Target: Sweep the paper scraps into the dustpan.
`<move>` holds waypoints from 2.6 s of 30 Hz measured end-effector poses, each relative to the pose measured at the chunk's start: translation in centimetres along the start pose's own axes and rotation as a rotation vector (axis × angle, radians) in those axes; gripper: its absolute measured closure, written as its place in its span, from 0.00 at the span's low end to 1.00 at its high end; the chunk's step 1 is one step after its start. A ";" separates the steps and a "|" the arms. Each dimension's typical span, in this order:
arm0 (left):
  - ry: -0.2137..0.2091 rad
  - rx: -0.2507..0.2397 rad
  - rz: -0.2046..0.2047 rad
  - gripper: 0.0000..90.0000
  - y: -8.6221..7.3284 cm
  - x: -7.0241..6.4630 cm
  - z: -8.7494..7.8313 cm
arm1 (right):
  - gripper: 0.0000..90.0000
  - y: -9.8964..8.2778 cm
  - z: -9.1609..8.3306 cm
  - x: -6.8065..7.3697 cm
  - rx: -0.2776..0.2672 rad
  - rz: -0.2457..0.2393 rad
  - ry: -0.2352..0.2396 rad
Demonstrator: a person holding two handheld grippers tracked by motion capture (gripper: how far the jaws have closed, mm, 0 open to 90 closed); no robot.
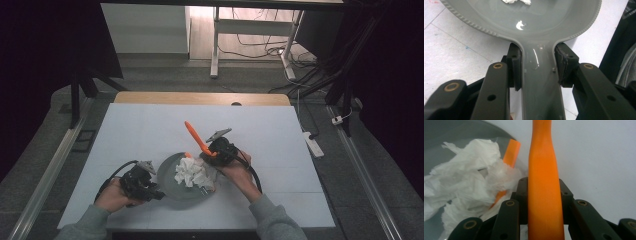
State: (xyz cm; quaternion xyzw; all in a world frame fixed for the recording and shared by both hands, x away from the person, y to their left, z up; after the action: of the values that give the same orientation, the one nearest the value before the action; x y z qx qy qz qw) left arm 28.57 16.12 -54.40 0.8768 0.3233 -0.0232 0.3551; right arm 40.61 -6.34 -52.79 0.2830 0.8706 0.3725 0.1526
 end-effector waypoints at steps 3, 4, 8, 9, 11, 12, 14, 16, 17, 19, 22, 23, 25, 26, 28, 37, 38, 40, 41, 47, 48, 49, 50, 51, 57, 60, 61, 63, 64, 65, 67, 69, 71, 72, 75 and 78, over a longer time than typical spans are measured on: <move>0.003 -0.002 0.002 0.68 0.0 0.0 0.0 | 0.78 0.3 0.3 0.6 -0.008 0.001 0.020; 0.002 -0.002 0.002 0.68 0.0 0.0 0.0 | 0.78 0.3 0.3 0.9 -0.008 -0.001 0.025; 0.002 -0.002 0.001 0.68 0.0 0.0 0.0 | 0.78 0.6 0.7 1.8 -0.009 -0.013 0.041; 0.001 -0.001 0.002 0.68 0.0 0.0 0.0 | 0.78 0.7 0.8 2.0 -0.010 -0.021 0.043; 0.001 -0.001 0.001 0.68 0.0 0.0 0.0 | 0.78 0.8 0.9 2.4 -0.012 -0.026 0.045; 0.001 -0.001 0.001 0.68 0.0 0.0 0.0 | 0.78 0.9 0.9 2.6 -0.016 -0.028 0.044; 0.000 0.000 0.001 0.68 0.0 0.0 0.0 | 0.78 1.0 0.9 2.8 -0.021 -0.034 0.044; 0.001 0.000 0.002 0.68 0.0 0.0 0.0 | 0.78 1.2 0.8 3.0 -0.031 -0.035 0.051; 0.002 0.000 0.003 0.68 0.0 0.0 0.0 | 0.78 1.3 0.7 3.2 -0.038 -0.027 0.061; 0.000 0.000 0.002 0.68 0.0 0.0 0.0 | 0.78 1.6 0.6 3.6 -0.050 -0.019 0.094; -0.001 -0.001 0.001 0.68 0.0 0.0 0.0 | 0.78 1.9 0.6 4.8 -0.066 -0.020 0.166; -0.001 -0.001 0.002 0.68 0.0 0.0 0.0 | 0.78 2.1 0.5 5.2 -0.075 -0.016 0.193; -0.001 0.000 0.001 0.68 0.0 0.0 0.0 | 0.78 2.6 0.2 5.7 -0.097 -0.029 0.199; 0.000 0.001 0.002 0.68 0.0 0.0 0.0 | 0.78 2.8 0.0 5.7 -0.110 -0.040 0.194; -0.001 0.001 0.003 0.68 0.0 0.0 0.0 | 0.78 3.2 -0.6 5.5 -0.129 -0.037 0.185; -0.005 0.002 0.001 0.68 -0.1 0.0 0.0 | 0.78 3.2 -3.1 2.1 -0.176 0.002 0.089; -0.004 0.002 0.000 0.68 -0.1 0.0 0.0 | 0.78 3.1 -3.3 1.8 -0.176 0.004 0.078; -0.002 0.002 0.003 0.68 -0.1 0.0 0.0 | 0.78 2.8 -3.4 1.1 -0.169 0.012 0.055; -0.001 0.002 0.003 0.68 -0.1 0.0 0.0 | 0.78 2.6 -3.4 0.7 -0.164 0.013 0.045; -0.001 0.007 0.003 0.68 -0.2 0.0 0.1 | 0.78 0.9 -1.9 -1.3 -0.102 0.047 -0.024; -0.001 0.006 0.003 0.68 -0.2 -0.1 0.1 | 0.78 0.6 -1.6 -1.6 -0.092 0.044 -0.038; -0.001 0.006 0.003 0.68 -0.2 -0.1 0.1 | 0.78 0.4 -1.2 -1.9 -0.083 0.045 -0.054; -0.001 0.006 0.002 0.68 -0.2 -0.1 0.2 | 0.78 0.2 -0.8 -2.2 -0.076 0.043 -0.066; 0.000 0.006 0.002 0.68 -0.2 -0.1 0.2 | 0.78 0.1 -0.4 -2.5 -0.068 0.041 -0.076; -0.001 0.004 0.000 0.68 -0.2 -0.1 0.2 | 0.78 0.6 1.1 -2.2 -0.061 0.027 -0.072; 0.000 0.005 0.000 0.68 -0.2 -0.1 0.2 | 0.78 0.8 1.4 -1.2 -0.061 0.011 -0.056; 0.001 0.005 0.000 0.68 -0.2 -0.1 0.2 | 0.78 0.8 1.5 -0.8 -0.059 0.003 -0.051; 0.001 0.004 0.001 0.68 -0.2 -0.1 0.2 | 0.78 0.9 1.5 0.0 -0.062 0.001 -0.024; 0.001 0.003 -0.001 0.68 -0.2 -0.1 0.2 | 0.78 0.9 1.5 0.5 -0.065 0.010 0.001; 0.001 0.004 0.000 0.68 -0.2 -0.1 0.2 | 0.78 0.9 1.5 1.1 -0.061 0.015 0.024; 0.001 0.005 0.000 0.68 -0.2 -0.1 0.2 | 0.78 1.0 1.5 2.2 -0.054 -0.014 0.047; 0.002 0.003 0.001 0.68 -0.2 -0.1 0.1 | 0.78 1.2 1.4 3.2 -0.064 -0.020 0.064; 0.003 0.004 0.000 0.68 -0.1 -0.1 0.2 | 0.78 1.6 1.0 4.1 -0.080 -0.024 0.104; 0.003 0.003 0.000 0.68 -0.1 -0.1 0.2 | 0.78 1.8 0.8 4.7 -0.090 -0.011 0.139; 0.004 0.004 0.000 0.68 -0.2 -0.1 0.2 | 0.78 2.3 0.5 6.3 -0.094 -0.056 0.155; 0.002 0.005 0.003 0.68 -0.2 -0.1 0.2 | 0.78 3.0 -0.2 7.0 -0.135 -0.068 0.164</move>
State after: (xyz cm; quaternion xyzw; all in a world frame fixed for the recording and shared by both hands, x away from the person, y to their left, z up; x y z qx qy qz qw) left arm 28.43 16.05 -54.62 0.8781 0.3225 -0.0225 0.3528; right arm 36.14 -0.52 -50.85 0.2110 0.8621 0.4468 0.1122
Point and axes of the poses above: each handheld gripper's, and its own axes: z roughly forward along the jaws, y roughly out of its top, x roughly to its left, the point moved 5 cm from there along z, roughly forward along the jaws, and after that the axes turned 11 degrees about -x, right-handed, at the moved point
